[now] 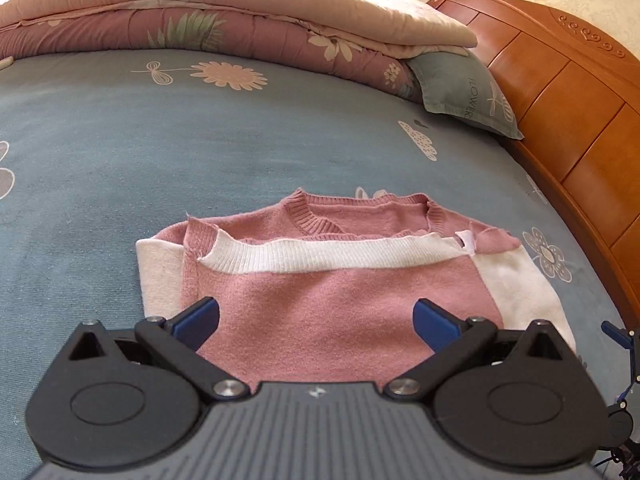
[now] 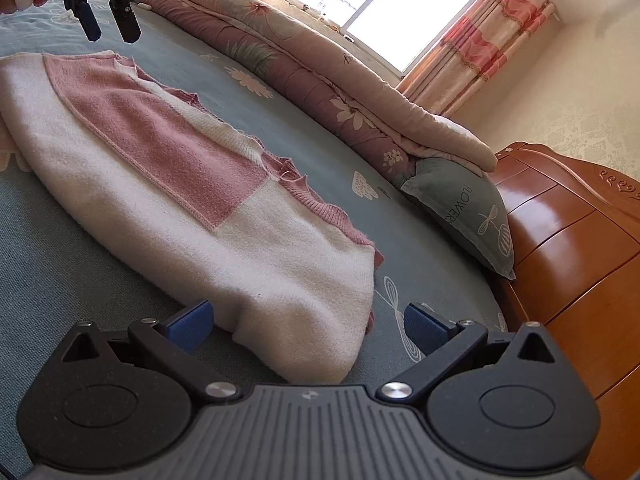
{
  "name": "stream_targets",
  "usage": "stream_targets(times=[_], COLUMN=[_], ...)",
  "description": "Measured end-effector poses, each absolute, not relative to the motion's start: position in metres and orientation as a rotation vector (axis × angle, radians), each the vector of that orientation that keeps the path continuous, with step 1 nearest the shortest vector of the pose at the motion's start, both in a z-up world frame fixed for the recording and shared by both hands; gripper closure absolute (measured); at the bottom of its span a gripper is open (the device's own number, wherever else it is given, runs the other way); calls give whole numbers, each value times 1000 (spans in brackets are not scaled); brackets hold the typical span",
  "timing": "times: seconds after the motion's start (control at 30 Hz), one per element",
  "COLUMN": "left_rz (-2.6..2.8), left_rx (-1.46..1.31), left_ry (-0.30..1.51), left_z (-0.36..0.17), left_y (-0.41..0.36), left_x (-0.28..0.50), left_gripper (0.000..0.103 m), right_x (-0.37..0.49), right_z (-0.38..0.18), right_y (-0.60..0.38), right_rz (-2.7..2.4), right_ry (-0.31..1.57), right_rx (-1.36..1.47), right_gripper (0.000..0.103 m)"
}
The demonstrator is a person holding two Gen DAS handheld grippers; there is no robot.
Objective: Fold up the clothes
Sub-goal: 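Open both tools and lift them off the folded sweater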
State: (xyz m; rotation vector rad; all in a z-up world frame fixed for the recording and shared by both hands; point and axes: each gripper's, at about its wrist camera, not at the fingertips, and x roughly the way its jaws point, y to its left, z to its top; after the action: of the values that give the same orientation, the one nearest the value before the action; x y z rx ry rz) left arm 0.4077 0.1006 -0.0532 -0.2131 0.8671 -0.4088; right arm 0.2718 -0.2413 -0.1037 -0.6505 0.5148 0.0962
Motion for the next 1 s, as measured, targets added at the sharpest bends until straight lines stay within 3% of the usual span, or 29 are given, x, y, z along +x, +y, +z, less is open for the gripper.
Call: stream_targets(times=[0.13,0.3,0.4,0.7,0.87,1.0], left_rz=[-501,-456,-471,-624,-505,-518], left_rx=[-217,-120,-42,-2,80,64], left_ry=[892,955,925,872,969,963], left_z=[-65,-95,-95,-72,-104,-92], left_y=[88,82,91,42,55,78], left_x=[386,367,353,332,340,331], left_gripper=[1,1,1,1,1,1], right_x=[284,306,307,302,319,314], right_z=[-92,-107,-120,-79,-112,-107], right_y=[-239,-257,-289,-310,-291,-332], right_rz=[218,477,391,479,548,530], right_ry=[505,705,769,721,837,840], right_rx=[-533,-236,-194,83,31,90], right_gripper=[0,0,0,0,0,0])
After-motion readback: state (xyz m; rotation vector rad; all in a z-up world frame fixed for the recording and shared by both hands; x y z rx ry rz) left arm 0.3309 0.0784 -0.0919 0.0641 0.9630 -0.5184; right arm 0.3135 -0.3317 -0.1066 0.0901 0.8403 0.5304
